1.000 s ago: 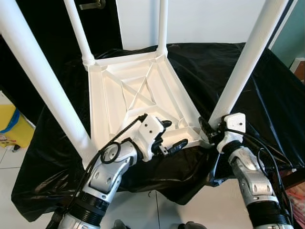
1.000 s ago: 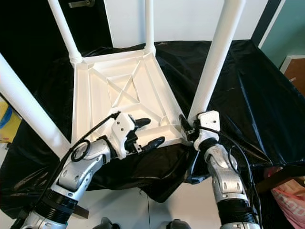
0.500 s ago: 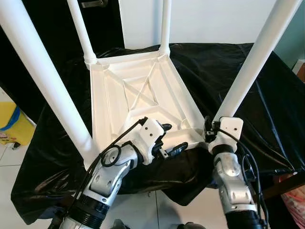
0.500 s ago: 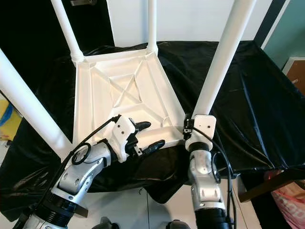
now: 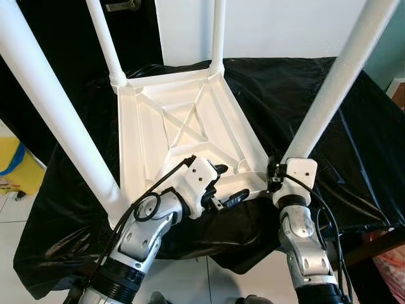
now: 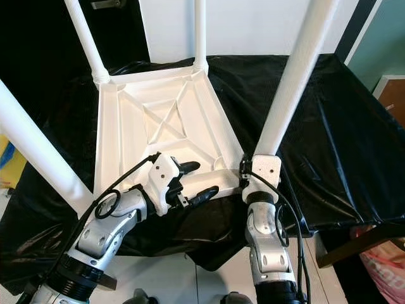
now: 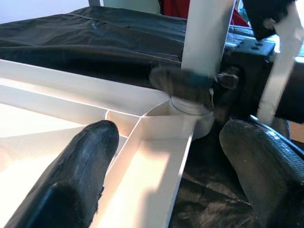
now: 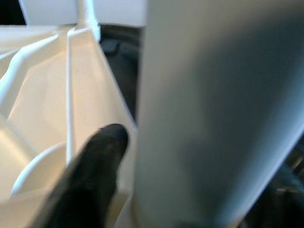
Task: Building children table
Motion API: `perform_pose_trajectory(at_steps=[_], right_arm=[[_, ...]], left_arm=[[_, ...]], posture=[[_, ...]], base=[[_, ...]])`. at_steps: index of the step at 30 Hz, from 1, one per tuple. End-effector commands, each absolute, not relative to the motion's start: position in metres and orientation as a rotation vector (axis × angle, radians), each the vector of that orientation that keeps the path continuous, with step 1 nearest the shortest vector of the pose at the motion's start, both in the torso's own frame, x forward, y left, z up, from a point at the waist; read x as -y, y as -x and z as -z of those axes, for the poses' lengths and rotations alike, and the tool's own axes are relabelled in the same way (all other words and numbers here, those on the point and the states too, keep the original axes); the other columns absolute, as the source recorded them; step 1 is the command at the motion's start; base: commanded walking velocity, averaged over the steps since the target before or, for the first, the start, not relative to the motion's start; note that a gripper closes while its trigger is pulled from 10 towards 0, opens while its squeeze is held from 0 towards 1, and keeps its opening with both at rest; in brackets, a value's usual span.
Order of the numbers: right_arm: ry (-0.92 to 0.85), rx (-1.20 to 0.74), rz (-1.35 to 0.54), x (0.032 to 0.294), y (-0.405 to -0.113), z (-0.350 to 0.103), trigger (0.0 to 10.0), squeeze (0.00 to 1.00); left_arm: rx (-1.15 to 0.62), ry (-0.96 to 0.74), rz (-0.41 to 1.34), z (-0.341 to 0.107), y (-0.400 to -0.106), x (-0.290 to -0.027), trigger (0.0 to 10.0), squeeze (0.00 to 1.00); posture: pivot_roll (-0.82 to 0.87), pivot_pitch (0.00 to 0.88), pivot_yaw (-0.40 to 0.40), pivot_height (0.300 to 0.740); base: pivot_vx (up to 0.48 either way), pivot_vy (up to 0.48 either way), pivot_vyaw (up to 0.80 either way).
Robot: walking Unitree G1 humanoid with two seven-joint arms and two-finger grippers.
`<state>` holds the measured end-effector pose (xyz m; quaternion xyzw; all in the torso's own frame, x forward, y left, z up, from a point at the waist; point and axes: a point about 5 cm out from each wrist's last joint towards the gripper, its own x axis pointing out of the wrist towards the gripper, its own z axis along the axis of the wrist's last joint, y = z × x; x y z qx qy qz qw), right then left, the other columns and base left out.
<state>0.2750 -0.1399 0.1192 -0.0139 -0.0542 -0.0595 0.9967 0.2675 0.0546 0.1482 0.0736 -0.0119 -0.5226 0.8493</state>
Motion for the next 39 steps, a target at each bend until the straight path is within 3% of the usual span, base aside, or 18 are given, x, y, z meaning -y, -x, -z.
perform_pose_trajectory(at_steps=[1,14,15,16,21,31,32,33,34,35,39], right_arm=[[0.018,0.132,0.071,0.136,-0.274,-0.122,10.0,1.0],[0.0,0.187,-0.155,0.158,-0.268,-0.136,10.0,1.0],[0.006,0.18,-0.187,0.161,-0.268,-0.136,10.0,0.07],[0.033,0.178,-0.23,0.166,-0.27,-0.136,10.0,0.0],[0.063,0.171,-0.275,0.173,-0.272,-0.137,10.0,0.0],[0.11,0.07,-0.597,0.168,-0.287,-0.133,10.0,0.0],[0.126,0.062,-0.634,0.166,-0.289,-0.133,8.3,0.0],[0.126,0.062,-0.634,0.166,-0.289,-0.133,8.3,0.0],[0.135,0.055,-0.662,0.164,-0.292,-0.133,3.6,0.0],[0.149,0.045,-0.687,0.165,-0.294,-0.133,0.0,0.0],[0.16,0.042,-0.701,0.165,-0.297,-0.133,0.0,0.0]], left_arm=[[0.02,-0.161,1.12,-0.147,-0.266,-0.052,10.0,0.0],[0.011,-0.147,1.118,-0.145,-0.264,-0.055,10.0,0.0],[0.009,-0.145,1.12,-0.145,-0.263,-0.055,10.0,0.0],[0.0,-0.136,1.124,-0.144,-0.263,-0.056,10.0,0.0],[-0.015,-0.124,1.128,-0.144,-0.263,-0.058,10.0,0.0],[-0.04,-0.139,1.179,-0.148,-0.258,-0.065,10.0,0.0],[-0.035,-0.141,1.185,-0.149,-0.257,-0.064,10.0,0.0],[-0.035,-0.141,1.185,-0.149,-0.257,-0.064,10.0,0.0],[-0.029,-0.143,1.189,-0.151,-0.256,-0.064,10.0,0.0],[-0.023,-0.14,1.189,-0.153,-0.255,-0.064,10.0,0.0],[-0.017,-0.137,1.187,-0.155,-0.255,-0.064,10.0,0.0]], posture=[[-0.08,0.051,-0.006,0.74],[-0.11,0.082,-0.02,0.74],[-0.11,0.086,-0.023,0.74],[-0.11,0.092,-0.025,0.74],[-0.11,0.092,-0.025,0.74],[-0.07,0.108,-0.05,0.74],[-0.06,0.109,-0.059,0.74],[-0.06,0.109,-0.059,0.74],[-0.06,0.112,-0.065,0.74],[-0.06,0.112,-0.068,0.74],[-0.05,0.111,-0.074,0.74]], base=[[0.0,0.0,0.0],[0.0,0.0,0.0],[0.0,0.0,0.0],[0.0,0.0,0.0],[0.0,0.0,0.0],[0.0,0.0,0.0],[0.0,0.0,0.0],[0.0,0.0,0.0],[0.0,0.0,0.0],[0.0,0.0,0.0],[0.0,0.0,0.0]])
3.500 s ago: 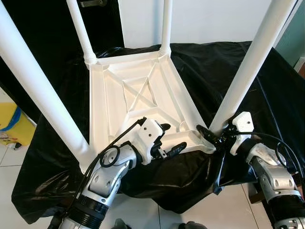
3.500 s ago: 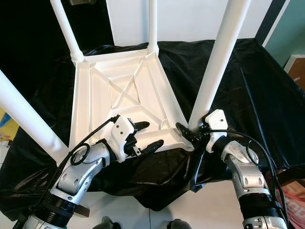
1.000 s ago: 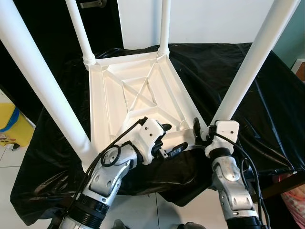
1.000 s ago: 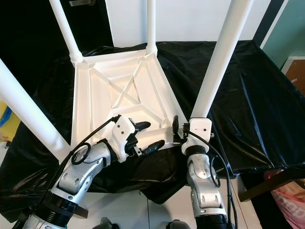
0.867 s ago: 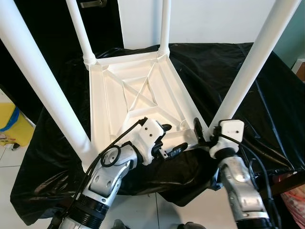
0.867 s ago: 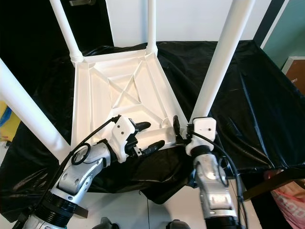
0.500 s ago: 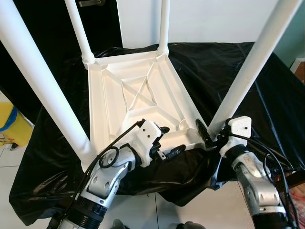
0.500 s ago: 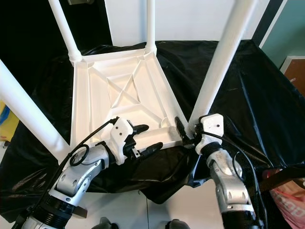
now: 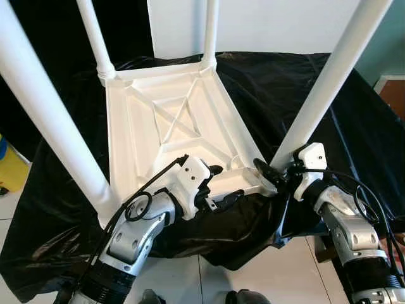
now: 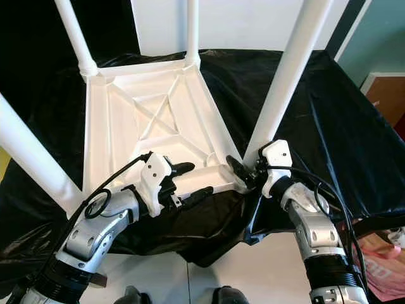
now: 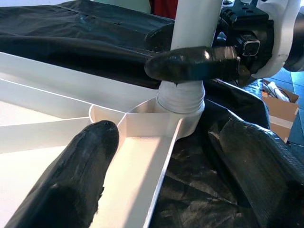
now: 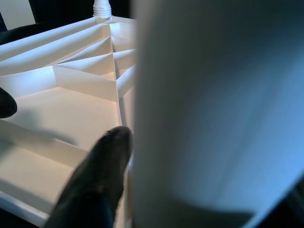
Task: Building children table
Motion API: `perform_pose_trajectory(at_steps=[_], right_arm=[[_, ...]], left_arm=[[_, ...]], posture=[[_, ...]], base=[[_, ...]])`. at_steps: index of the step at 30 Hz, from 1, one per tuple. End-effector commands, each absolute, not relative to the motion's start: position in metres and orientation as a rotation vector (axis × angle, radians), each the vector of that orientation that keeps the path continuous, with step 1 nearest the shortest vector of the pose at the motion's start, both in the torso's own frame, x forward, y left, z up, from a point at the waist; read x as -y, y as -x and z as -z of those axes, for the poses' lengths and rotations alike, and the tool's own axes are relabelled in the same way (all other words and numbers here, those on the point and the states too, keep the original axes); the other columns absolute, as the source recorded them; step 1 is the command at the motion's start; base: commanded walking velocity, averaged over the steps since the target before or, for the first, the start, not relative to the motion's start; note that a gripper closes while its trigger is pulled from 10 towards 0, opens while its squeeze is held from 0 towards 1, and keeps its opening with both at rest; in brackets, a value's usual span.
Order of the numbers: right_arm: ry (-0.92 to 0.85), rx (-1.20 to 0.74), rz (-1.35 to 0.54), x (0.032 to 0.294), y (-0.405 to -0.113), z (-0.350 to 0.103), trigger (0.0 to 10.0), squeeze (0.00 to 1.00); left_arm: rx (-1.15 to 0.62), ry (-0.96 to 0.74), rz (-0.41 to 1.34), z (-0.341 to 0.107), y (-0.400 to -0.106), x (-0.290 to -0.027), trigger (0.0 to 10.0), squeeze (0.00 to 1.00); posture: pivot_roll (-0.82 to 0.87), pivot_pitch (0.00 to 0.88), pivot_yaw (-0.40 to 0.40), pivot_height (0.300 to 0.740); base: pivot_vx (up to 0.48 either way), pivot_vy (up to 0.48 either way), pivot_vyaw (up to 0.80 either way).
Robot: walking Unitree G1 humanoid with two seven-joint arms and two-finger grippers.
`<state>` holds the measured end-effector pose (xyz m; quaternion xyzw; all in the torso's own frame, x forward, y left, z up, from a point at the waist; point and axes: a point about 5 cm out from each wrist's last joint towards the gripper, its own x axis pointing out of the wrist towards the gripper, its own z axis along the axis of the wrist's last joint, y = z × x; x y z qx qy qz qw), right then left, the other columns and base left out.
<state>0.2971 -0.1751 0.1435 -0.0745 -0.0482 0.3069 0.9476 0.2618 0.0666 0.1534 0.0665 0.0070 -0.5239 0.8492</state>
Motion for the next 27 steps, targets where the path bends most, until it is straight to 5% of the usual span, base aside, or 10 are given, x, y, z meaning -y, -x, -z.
perform_pose_trajectory(at_steps=[1,5,6,7,8,19,27], right_arm=[[0.165,0.038,-0.711,0.164,-0.299,-0.133,0.0,0.0],[0.164,0.036,-0.736,0.162,-0.304,-0.132,0.0,0.0],[0.157,0.034,-0.736,0.16,-0.305,-0.131,1.6,0.0],[0.157,0.034,-0.736,0.16,-0.305,-0.131,1.6,0.0],[0.151,0.032,-0.735,0.159,-0.305,-0.131,10.0,0.0],[0.102,0.051,-0.608,0.158,-0.305,-0.125,10.0,0.0],[0.064,0.089,-0.348,0.165,-0.29,-0.117,10.0,0.0]], left_arm=[[-0.009,-0.134,1.184,-0.156,-0.254,-0.063,10.0,0.0],[0.002,-0.131,1.168,-0.159,-0.255,-0.062,10.0,0.0],[0.003,-0.132,1.163,-0.16,-0.255,-0.063,10.0,0.0],[0.003,-0.132,1.163,-0.16,-0.255,-0.063,10.0,0.0],[0.004,-0.132,1.16,-0.16,-0.255,-0.063,10.0,0.0],[0.003,-0.148,1.139,-0.161,-0.259,-0.066,10.0,0.0],[0.005,-0.162,1.176,-0.162,-0.263,-0.06,10.0,0.0]], posture=[[-0.05,0.11,-0.081,0.74],[-0.04,0.11,-0.088,0.74],[-0.04,0.109,-0.09,0.74],[-0.04,0.109,-0.09,0.74],[-0.04,0.109,-0.09,0.74],[-0.04,0.101,-0.065,0.74],[-0.09,0.089,-0.009,0.74]], base=[[0.0,0.0,0.0],[0.0,0.0,0.0],[0.0,0.0,0.0],[0.0,0.0,0.0],[0.0,0.0,0.0],[0.0,0.0,0.0],[0.0,0.0,0.0]])
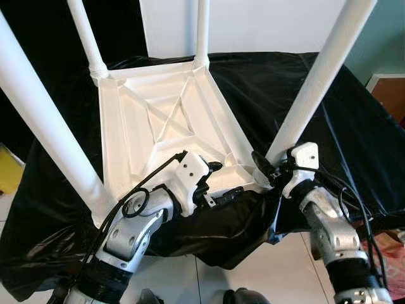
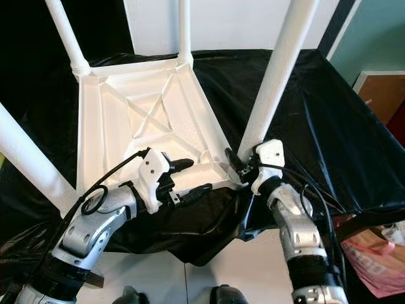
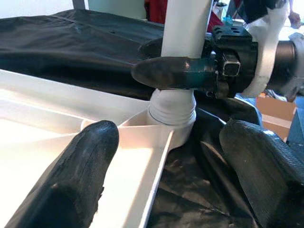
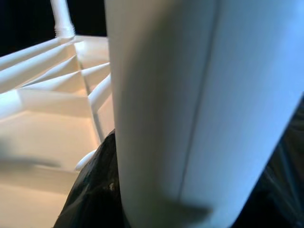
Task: Building children table
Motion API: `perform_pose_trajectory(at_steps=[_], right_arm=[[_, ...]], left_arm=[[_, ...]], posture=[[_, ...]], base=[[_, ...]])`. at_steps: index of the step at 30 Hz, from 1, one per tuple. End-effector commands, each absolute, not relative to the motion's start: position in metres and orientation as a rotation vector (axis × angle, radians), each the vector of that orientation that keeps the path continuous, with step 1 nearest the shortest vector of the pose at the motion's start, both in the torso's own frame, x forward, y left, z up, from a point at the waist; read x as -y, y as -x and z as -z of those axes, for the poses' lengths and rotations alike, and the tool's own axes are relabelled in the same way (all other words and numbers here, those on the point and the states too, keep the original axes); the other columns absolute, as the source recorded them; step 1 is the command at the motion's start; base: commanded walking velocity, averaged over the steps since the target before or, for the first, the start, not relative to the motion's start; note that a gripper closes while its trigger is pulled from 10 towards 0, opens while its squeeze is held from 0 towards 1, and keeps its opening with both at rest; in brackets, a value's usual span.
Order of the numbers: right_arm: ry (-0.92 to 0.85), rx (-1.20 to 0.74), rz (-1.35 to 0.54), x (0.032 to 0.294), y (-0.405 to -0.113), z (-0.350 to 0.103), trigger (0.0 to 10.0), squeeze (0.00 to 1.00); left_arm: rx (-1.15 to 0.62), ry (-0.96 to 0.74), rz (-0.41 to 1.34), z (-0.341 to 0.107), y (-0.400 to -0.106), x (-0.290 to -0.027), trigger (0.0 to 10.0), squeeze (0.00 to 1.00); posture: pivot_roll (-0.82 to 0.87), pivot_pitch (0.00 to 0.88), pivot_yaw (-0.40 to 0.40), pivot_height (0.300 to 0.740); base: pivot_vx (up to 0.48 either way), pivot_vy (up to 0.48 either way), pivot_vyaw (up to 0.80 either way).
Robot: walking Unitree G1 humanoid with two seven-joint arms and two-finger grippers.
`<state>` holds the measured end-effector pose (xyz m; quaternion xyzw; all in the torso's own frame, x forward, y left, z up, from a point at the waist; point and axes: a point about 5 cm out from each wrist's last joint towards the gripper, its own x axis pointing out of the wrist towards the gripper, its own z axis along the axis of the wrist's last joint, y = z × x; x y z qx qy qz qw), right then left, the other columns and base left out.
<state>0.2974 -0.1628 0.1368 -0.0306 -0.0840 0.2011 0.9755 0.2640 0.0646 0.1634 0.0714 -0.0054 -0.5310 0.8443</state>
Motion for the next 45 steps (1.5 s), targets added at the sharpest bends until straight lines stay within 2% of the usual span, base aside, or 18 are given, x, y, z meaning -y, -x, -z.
perform_pose_trajectory(at_steps=[1,3,11,13,20,25,26,28,29,37,45], right_arm=[[0.064,0.089,-0.348,0.165,-0.29,-0.117,10.0,0.0],[0.052,0.107,-0.181,0.169,-0.281,-0.115,10.0,0.0],[0.061,0.126,0.02,0.17,-0.269,-0.117,10.0,0.0],[0.058,0.118,0.121,0.166,-0.266,-0.114,10.0,0.0],[0.037,0.11,0.173,0.154,-0.263,-0.113,10.0,0.0],[0.01,0.134,0.096,0.137,-0.263,-0.118,10.0,0.0],[0.007,0.147,0.077,0.137,-0.264,-0.12,10.0,0.08],[0.005,0.155,0.068,0.136,-0.265,-0.122,10.0,0.08],[-0.002,0.165,0.062,0.137,-0.265,-0.123,10.0,1.0],[-0.021,0.203,0.004,0.14,-0.266,-0.131,10.0,1.0],[0.008,0.206,-0.183,0.16,-0.264,-0.134,10.0,1.0]], left_arm=[[0.005,-0.162,1.176,-0.162,-0.263,-0.06,10.0,0.0],[0.011,-0.16,1.194,-0.164,-0.265,-0.056,10.0,0.0],[0.022,-0.149,1.212,-0.168,-0.267,-0.051,10.0,0.0],[0.023,-0.153,1.224,-0.167,-0.268,-0.05,10.0,0.0],[0.025,-0.155,1.238,-0.167,-0.269,-0.047,10.0,0.0],[0.022,-0.161,1.243,-0.165,-0.269,-0.046,10.0,0.0],[0.024,-0.158,1.246,-0.166,-0.268,-0.045,10.0,0.0],[0.025,-0.155,1.248,-0.166,-0.268,-0.045,10.0,0.0],[0.027,-0.155,1.25,-0.166,-0.268,-0.044,10.0,0.0],[0.031,-0.153,1.251,-0.166,-0.268,-0.042,10.0,0.0],[0.02,-0.149,1.241,-0.162,-0.265,-0.045,10.0,0.0]], posture=[[-0.09,0.089,-0.009,0.74],[-0.1,0.088,0.002,0.74],[-0.12,0.083,0.021,0.74],[-0.13,0.083,0.028,0.74],[-0.13,0.075,0.034,0.74],[-0.13,0.058,0.037,0.74],[-0.13,0.057,0.037,0.74],[-0.13,0.057,0.037,0.74],[-0.14,0.048,0.035,0.74],[-0.14,0.056,0.029,0.74],[-0.14,0.061,0.035,0.74]], base=[[0.0,0.0,0.0],[0.0,0.0,0.0],[0.0,0.0,0.0],[0.0,0.0,0.0],[0.0,0.0,0.0],[0.0,0.0,0.0],[0.0,0.0,0.0],[0.0,0.0,0.0],[0.0,0.0,0.0],[0.0,0.0,0.0],[0.0,0.0,0.0]])
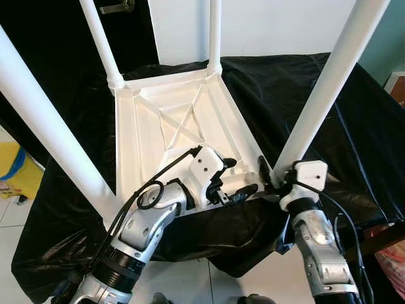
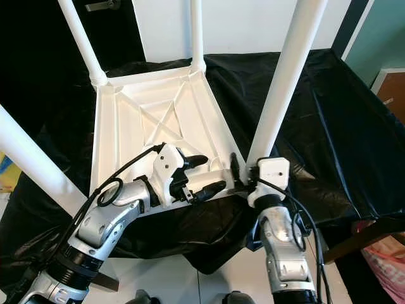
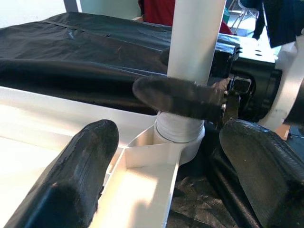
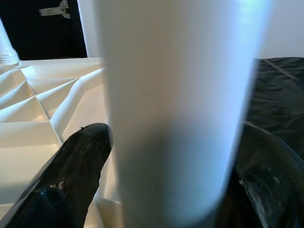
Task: Building children table
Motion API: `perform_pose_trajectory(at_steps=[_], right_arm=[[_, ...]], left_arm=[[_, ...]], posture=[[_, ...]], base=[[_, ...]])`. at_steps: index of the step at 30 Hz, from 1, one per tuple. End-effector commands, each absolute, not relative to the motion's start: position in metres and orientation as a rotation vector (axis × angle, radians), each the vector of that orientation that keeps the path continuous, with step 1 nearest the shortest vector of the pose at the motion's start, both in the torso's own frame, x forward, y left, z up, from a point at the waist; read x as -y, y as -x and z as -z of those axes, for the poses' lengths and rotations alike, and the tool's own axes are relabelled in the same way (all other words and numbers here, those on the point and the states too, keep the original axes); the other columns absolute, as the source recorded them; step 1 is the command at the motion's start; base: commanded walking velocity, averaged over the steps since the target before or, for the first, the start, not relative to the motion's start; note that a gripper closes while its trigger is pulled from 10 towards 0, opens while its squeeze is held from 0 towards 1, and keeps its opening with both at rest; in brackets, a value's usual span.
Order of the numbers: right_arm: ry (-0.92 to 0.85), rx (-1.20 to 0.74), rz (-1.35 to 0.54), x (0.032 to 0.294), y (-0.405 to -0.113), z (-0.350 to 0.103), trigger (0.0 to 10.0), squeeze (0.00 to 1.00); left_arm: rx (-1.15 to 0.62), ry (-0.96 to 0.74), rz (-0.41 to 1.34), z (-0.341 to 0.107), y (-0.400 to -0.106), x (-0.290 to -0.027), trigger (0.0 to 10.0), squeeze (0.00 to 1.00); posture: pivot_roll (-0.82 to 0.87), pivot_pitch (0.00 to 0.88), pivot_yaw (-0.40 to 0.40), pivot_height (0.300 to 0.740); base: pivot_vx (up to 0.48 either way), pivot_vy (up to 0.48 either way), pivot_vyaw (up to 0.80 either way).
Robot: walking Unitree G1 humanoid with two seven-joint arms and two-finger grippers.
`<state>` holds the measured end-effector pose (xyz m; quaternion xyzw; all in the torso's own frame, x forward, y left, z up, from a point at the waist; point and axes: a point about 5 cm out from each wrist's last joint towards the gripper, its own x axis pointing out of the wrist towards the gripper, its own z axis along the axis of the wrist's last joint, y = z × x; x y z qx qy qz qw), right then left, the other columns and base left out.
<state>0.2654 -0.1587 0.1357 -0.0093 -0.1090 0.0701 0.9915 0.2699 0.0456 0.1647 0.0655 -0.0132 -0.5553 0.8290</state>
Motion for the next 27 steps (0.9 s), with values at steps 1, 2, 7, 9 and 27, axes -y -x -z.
perform_pose_trajectory(at_steps=[1,2,7,9,27], right_arm=[[0.016,0.198,-0.227,0.164,-0.263,-0.133,10.0,0.0],[0.024,0.186,-0.282,0.168,-0.263,-0.133,10.0,0.0],[0.043,0.158,-0.382,0.174,-0.264,-0.132,10.0,0.0],[0.043,0.158,-0.382,0.174,-0.264,-0.132,10.0,0.0],[0.139,0.069,-0.646,0.181,-0.29,-0.131,0.0,0.0]], left_arm=[[0.013,-0.147,1.241,-0.16,-0.264,-0.046,10.0,0.0],[0.005,-0.147,1.244,-0.159,-0.261,-0.047,10.0,0.0],[-0.007,-0.15,1.253,-0.156,-0.257,-0.049,10.0,0.0],[-0.007,-0.15,1.253,-0.156,-0.257,-0.049,10.0,0.0],[0.005,-0.153,1.266,-0.157,-0.257,-0.041,10.0,0.0]], posture=[[-0.14,0.063,0.035,0.74],[-0.14,0.067,0.038,0.74],[-0.14,0.068,0.039,0.74],[-0.14,0.068,0.039,0.74],[-0.14,0.048,0.033,0.74]], base=[[0.0,0.0,0.0],[0.0,0.0,0.0],[0.0,0.0,0.0],[0.0,0.0,0.0],[0.0,0.0,0.0]])
